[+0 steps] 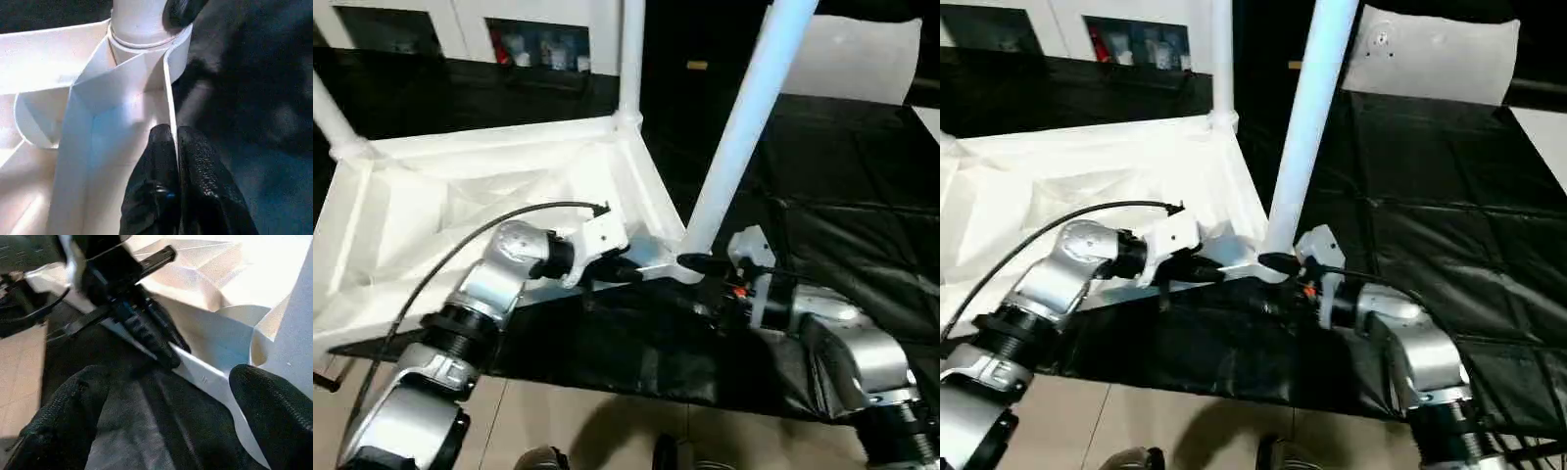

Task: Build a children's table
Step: Rotate leg to tighten

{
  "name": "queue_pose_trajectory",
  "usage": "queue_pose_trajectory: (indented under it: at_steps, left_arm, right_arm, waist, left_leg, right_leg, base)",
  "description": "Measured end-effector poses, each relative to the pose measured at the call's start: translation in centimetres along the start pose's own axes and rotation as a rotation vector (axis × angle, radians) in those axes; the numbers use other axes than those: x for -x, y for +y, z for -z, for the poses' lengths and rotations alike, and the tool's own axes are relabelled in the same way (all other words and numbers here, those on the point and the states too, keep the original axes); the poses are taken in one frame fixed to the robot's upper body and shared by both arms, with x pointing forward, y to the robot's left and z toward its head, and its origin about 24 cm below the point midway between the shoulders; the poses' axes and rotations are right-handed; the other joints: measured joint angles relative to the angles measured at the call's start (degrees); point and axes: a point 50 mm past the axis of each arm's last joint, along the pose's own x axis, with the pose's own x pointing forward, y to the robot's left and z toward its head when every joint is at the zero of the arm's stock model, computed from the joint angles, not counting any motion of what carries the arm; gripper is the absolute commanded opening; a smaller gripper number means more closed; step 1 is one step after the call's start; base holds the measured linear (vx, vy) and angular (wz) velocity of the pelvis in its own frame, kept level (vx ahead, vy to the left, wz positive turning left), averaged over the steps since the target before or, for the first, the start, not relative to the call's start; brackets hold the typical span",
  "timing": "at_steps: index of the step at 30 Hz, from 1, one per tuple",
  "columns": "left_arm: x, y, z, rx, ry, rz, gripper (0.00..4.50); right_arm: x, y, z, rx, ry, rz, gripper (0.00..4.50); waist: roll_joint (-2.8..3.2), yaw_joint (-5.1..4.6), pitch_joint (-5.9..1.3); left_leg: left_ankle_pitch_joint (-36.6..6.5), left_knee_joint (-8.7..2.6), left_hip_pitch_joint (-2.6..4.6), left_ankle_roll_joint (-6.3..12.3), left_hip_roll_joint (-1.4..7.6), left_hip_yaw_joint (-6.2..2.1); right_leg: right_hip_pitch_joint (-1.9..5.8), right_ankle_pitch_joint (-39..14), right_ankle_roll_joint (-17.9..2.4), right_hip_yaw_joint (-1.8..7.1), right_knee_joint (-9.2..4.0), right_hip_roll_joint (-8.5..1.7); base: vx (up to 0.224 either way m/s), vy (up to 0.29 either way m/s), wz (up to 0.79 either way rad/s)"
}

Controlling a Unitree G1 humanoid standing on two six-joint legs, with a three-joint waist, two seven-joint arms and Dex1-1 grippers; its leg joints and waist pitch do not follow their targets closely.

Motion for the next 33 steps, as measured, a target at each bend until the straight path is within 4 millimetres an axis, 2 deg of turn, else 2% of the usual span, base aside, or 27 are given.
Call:
queue_pose_trajectory:
  at_steps: [4,6,10,12,18,21,25,26,27,29,31,32,33]
  left_arm:
    - [1.9,-0.2,1.0,-0.021,0.048,0.093,0.00]
    - [2.2,-0.6,1.1,-0.036,0.057,0.168,0.00]
    - [1.8,-1.1,0.8,-0.099,0.065,0.256,0.00]
    - [1.8,-1.2,0.8,-0.109,0.065,0.273,0.00]
    - [1.9,-1.4,0.9,-0.108,0.063,0.308,0.00]
    - [1.8,-1.5,0.8,-0.119,0.061,0.318,0.00]
    - [1.6,-1.5,0.7,-0.137,0.058,0.324,0.00]
    - [1.6,-1.6,0.7,-0.141,0.057,0.325,0.00]
    - [1.6,-1.6,0.7,-0.144,0.056,0.325,0.00]
    - [1.5,-1.5,0.7,-0.150,0.056,0.323,0.00]
    - [1.5,-1.5,0.7,-0.153,0.055,0.320,0.00]
    - [1.5,-1.5,0.7,-0.155,0.054,0.318,0.00]
    - [1.4,-1.5,0.7,-0.155,0.054,0.315,0.00]
  right_arm:
    - [1.9,-0.4,-0.2,0.027,0.062,-0.072,4.44]
    - [3.1,-0.9,-0.7,0.053,0.081,-0.059,4.44]
    - [3.9,-1.0,-1.2,0.092,0.119,-0.130,4.44]
    - [4.3,-1.2,-1.2,0.097,0.136,-0.122,4.44]
    - [4.0,-1.2,-1.0,0.094,0.114,-0.134,4.44]
    - [3.5,-0.9,-0.8,0.085,0.100,-0.162,4.05]
    - [2.6,-0.5,-0.5,0.079,0.074,-0.205,3.94]
    - [2.5,-0.5,-0.5,0.078,0.072,-0.212,3.77]
    - [2.5,-0.5,-0.4,0.076,0.075,-0.216,3.77]
    - [2.4,-0.4,-0.3,0.079,0.076,-0.226,3.49]
    - [2.2,-0.3,-0.2,0.076,0.079,-0.246,3.49]
    - [2.2,-0.2,-0.2,0.074,0.079,-0.249,3.23]
    - [2.1,-0.2,-0.1,0.072,0.079,-0.251,3.23]
  waist:
    - [-0.16,0.12,0.08]
    - [-0.14,0.71,0.07]
    - [-0.19,1.99,0.04]
    - [-0.21,2.08,0.03]
    - [-0.21,2.15,0.03]
    - [-0.21,2.53,0.03]
    - [-0.21,3.05,0.03]
    - [-0.20,3.14,0.03]
    - [-0.21,3.17,0.03]
    - [-0.21,3.18,0.03]
    - [-0.21,3.19,0.03]
    - [-0.21,3.19,0.03]
    - [-0.20,3.19,0.03]
  left_leg:
    - [0.00,0.01,-0.02,0.00,0.00,0.00]
    - [0.00,-0.02,0.03,0.00,-0.01,0.01]
    - [0.02,0.06,0.13,0.02,0.04,0.13]
    - [0.01,0.14,0.13,0.03,0.10,0.30]
    - [0.01,0.20,0.08,0.02,0.12,0.32]
    - [0.01,0.21,0.08,0.03,0.12,0.33]
    - [0.01,0.21,0.08,0.03,0.13,0.33]
    - [0.01,0.21,0.08,0.03,0.13,0.33]
    - [0.01,0.22,0.08,0.03,0.13,0.33]
    - [0.01,0.23,0.08,0.03,0.12,0.34]
    - [0.01,0.24,0.09,0.02,0.12,0.34]
    - [0.02,0.26,0.09,0.02,0.12,0.34]
    - [0.02,0.28,0.11,0.01,0.13,0.34]
  right_leg:
    - [0.11,0.16,-0.19,0.01,0.01,0.00]
    - [0.18,0.13,-0.15,0.01,0.02,-0.03]
    - [0.19,0.13,-0.14,0.00,0.04,-0.11]
    - [0.22,0.13,-0.14,0.03,0.07,-0.14]
    - [0.21,0.13,-0.14,0.01,0.14,-0.16]
    - [0.20,0.13,-0.14,0.01,0.14,-0.17]
    - [0.20,0.13,-0.14,0.00,0.14,-0.17]
    - [0.20,0.13,-0.14,0.00,0.14,-0.17]
    - [0.20,0.13,-0.14,0.00,0.14,-0.17]
    - [0.21,0.13,-0.14,0.00,0.15,-0.18]
    - [0.27,0.13,-0.14,0.00,0.15,-0.19]
    - [0.30,0.13,-0.14,0.00,0.16,-0.19]
    - [0.33,0.13,-0.14,0.00,0.16,-0.19]
  base:
    - [0.000,0.000,0.00]
    - [0.000,0.000,0.00]
    - [0.000,0.000,0.00]
    - [0.000,0.000,0.00]
    - [0.000,0.000,0.00]
    - [0.000,0.000,0.00]
    - [0.000,0.000,0.00]
    - [0.000,0.000,0.00]
    - [0.000,0.000,0.00]
    - [0.000,0.000,0.00]
    - [0.000,0.000,0.00]
    - [0.000,0.000,0.00]
    - [0.000,0.000,0.00]
